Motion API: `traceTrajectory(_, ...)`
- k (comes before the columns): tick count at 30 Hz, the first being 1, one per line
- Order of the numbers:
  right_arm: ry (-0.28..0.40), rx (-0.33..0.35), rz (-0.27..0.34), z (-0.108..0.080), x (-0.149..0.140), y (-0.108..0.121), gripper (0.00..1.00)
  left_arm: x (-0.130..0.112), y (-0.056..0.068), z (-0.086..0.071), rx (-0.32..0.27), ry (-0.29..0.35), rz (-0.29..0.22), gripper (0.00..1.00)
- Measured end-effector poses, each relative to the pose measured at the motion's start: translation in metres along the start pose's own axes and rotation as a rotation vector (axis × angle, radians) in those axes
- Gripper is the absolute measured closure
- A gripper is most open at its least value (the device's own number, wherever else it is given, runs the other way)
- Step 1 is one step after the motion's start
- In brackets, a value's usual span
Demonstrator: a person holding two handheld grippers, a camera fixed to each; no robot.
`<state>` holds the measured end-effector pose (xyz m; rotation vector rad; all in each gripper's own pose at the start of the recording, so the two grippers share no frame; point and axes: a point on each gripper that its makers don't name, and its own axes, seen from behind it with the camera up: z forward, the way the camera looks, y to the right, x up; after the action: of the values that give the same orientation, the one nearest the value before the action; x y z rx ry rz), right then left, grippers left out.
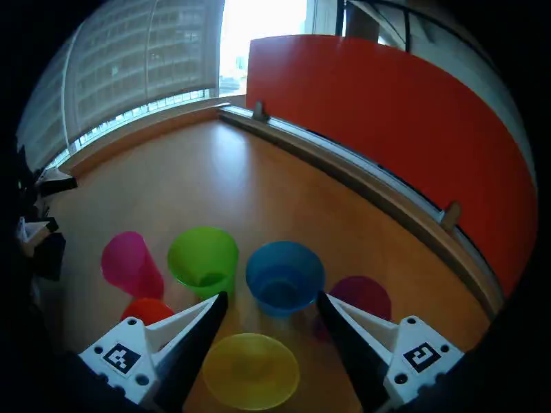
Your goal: Pour water
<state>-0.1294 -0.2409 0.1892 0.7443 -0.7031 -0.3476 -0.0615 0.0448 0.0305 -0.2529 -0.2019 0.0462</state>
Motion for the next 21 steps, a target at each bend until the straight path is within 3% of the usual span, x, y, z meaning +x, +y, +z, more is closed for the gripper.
traceTrajectory(21,-0.018,-0.026,-0.003,0.011,0.006,0.008,0.00,0.001,0.001,0.002,-0.006,0.006,0.001,0.10)
